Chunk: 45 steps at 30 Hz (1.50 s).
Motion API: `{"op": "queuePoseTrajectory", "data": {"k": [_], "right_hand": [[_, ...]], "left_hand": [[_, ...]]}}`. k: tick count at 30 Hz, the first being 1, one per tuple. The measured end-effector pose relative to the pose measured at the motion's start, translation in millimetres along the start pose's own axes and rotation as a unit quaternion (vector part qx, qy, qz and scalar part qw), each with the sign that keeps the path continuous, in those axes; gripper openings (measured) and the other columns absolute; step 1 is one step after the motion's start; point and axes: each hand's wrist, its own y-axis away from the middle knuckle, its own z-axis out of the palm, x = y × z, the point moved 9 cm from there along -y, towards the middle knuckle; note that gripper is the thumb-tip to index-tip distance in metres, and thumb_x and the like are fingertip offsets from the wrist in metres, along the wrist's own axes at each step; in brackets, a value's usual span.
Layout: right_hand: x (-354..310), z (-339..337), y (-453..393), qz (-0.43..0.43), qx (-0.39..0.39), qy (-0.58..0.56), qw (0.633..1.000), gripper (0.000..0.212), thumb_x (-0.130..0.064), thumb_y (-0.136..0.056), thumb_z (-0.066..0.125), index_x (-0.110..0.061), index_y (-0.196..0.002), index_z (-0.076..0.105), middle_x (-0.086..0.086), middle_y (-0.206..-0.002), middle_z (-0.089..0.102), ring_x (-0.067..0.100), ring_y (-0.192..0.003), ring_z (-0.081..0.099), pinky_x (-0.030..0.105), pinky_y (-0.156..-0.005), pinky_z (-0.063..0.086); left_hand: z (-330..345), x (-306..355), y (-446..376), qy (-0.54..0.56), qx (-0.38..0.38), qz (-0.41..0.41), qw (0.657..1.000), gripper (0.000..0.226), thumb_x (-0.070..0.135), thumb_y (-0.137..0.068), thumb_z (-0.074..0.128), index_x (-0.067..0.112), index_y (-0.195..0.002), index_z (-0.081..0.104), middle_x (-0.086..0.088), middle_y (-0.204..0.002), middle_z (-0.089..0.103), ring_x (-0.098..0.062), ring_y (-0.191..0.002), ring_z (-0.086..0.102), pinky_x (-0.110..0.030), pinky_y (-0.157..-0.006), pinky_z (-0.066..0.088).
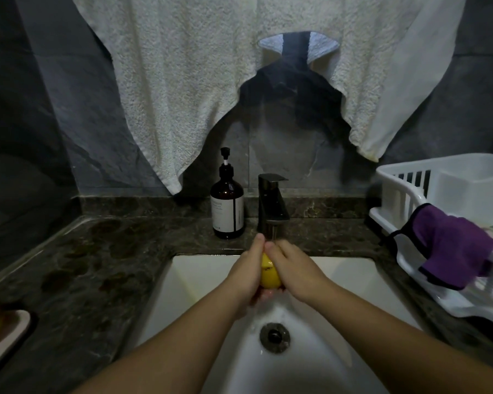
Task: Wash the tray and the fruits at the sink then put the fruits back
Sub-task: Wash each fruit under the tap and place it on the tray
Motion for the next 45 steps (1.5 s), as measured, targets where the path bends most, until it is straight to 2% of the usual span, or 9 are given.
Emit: {"op": "queuePoseTrajectory", "data": {"k": [5, 10, 15, 22, 28, 35, 38, 42, 45], "right_hand": [[9, 18, 4, 0.097, -0.053, -0.081, 0.991, 0.063, -0.081, -0.093, 0.027, -0.031, -0.124, 0.05, 0.012, -0.083, 0.071, 0.015, -0.049, 0.064, 0.02, -0.042, 0.04], [-3, -2, 2, -0.018, -0.035, 0.004, 0.999, 0.065, -0.067, -0.092, 0.057, -0.041, -0.147, 0.037, -0.004, -0.125, 0.061, 0.012, -0.1, 0.064, 0.024, -0.066, 0.048], [-6, -18, 7, 0.009, -0.088, 0.066, 0.994, 0.085, -0.094, -0.072, 0.041, -0.047, -0.143, 0.036, -0.015, -0.117, 0.06, 0.016, -0.091, 0.068, 0.027, -0.058, 0.052], [-55, -83, -7, -0.144, 0.139, 0.153, 0.968, 0.057, -0.064, -0.092, 0.039, -0.039, -0.143, 0.045, -0.004, -0.15, 0.038, 0.014, -0.125, 0.048, 0.031, -0.093, 0.037], [-106, -70, -13, -0.233, 0.068, 0.288, 0.926, 0.061, -0.066, -0.095, 0.04, -0.045, -0.152, 0.035, -0.011, -0.167, 0.022, 0.02, -0.153, 0.022, 0.039, -0.119, 0.025], [-99, -63, -2, -0.202, 0.038, 0.282, 0.937, 0.056, -0.06, -0.101, 0.039, -0.039, -0.153, 0.039, -0.008, -0.167, 0.024, 0.018, -0.151, 0.025, 0.039, -0.121, 0.025], [-89, -71, 7, -0.182, 0.041, 0.243, 0.952, 0.046, -0.046, -0.106, 0.038, -0.033, -0.15, 0.046, -0.005, -0.164, 0.031, 0.015, -0.149, 0.03, 0.026, -0.111, 0.025], [-74, -100, 22, -0.113, 0.12, 0.254, 0.953, 0.008, -0.029, -0.094, 0.06, -0.029, -0.102, 0.061, -0.001, -0.116, 0.055, 0.015, -0.095, 0.057, 0.03, -0.076, 0.044], [-56, -89, 33, -0.075, 0.071, 0.28, 0.954, 0.016, -0.015, -0.086, 0.067, -0.027, -0.08, 0.059, 0.0, -0.094, 0.062, 0.017, -0.081, 0.061, 0.029, -0.066, 0.051]], "left_hand": [[-10, 15, -3, -0.037, 0.056, 0.077, 0.995, 0.046, 0.074, -0.098, 0.042, 0.034, -0.116, 0.058, -0.008, -0.108, 0.069, -0.026, -0.097, 0.071, -0.038, -0.079, 0.055], [-3, -9, 1, 0.069, -0.052, -0.072, 0.994, 0.064, 0.077, -0.092, 0.052, 0.026, -0.129, 0.065, -0.01, -0.084, 0.076, -0.02, -0.064, 0.072, -0.033, -0.065, 0.058], [-4, -10, 3, 0.162, -0.077, -0.094, 0.979, 0.06, 0.069, -0.093, 0.059, 0.017, -0.124, 0.064, -0.017, -0.091, 0.079, -0.027, -0.071, 0.077, -0.033, -0.057, 0.063], [4, -8, 7, 0.207, -0.103, -0.11, 0.967, 0.059, 0.065, -0.091, 0.065, 0.014, -0.122, 0.067, -0.019, -0.098, 0.079, -0.03, -0.075, 0.077, -0.036, -0.062, 0.063], [12, -2, 9, 0.198, -0.127, -0.089, 0.968, 0.065, 0.053, -0.07, 0.079, 0.013, -0.119, 0.069, -0.017, -0.092, 0.079, -0.03, -0.074, 0.075, -0.034, -0.069, 0.064], [7, 0, 13, 0.161, -0.102, -0.074, 0.979, 0.051, 0.041, -0.09, 0.077, 0.014, -0.13, 0.062, -0.019, -0.107, 0.072, -0.029, -0.074, 0.077, -0.034, -0.059, 0.063], [3, 7, 16, 0.128, -0.098, -0.046, 0.986, 0.047, 0.036, -0.088, 0.08, 0.021, -0.129, 0.062, -0.016, -0.114, 0.071, -0.029, -0.079, 0.078, -0.036, -0.062, 0.064], [-9, 24, 22, 0.079, -0.069, -0.014, 0.994, 0.062, 0.025, -0.082, 0.087, 0.026, -0.136, 0.054, -0.014, -0.127, 0.063, -0.034, -0.104, 0.074, -0.041, -0.077, 0.065], [-29, 31, 32, -0.117, -0.031, 0.037, 0.992, 0.073, 0.031, -0.074, 0.093, 0.036, -0.133, 0.05, -0.006, -0.121, 0.062, -0.028, -0.097, 0.073, -0.034, -0.066, 0.064]]}}
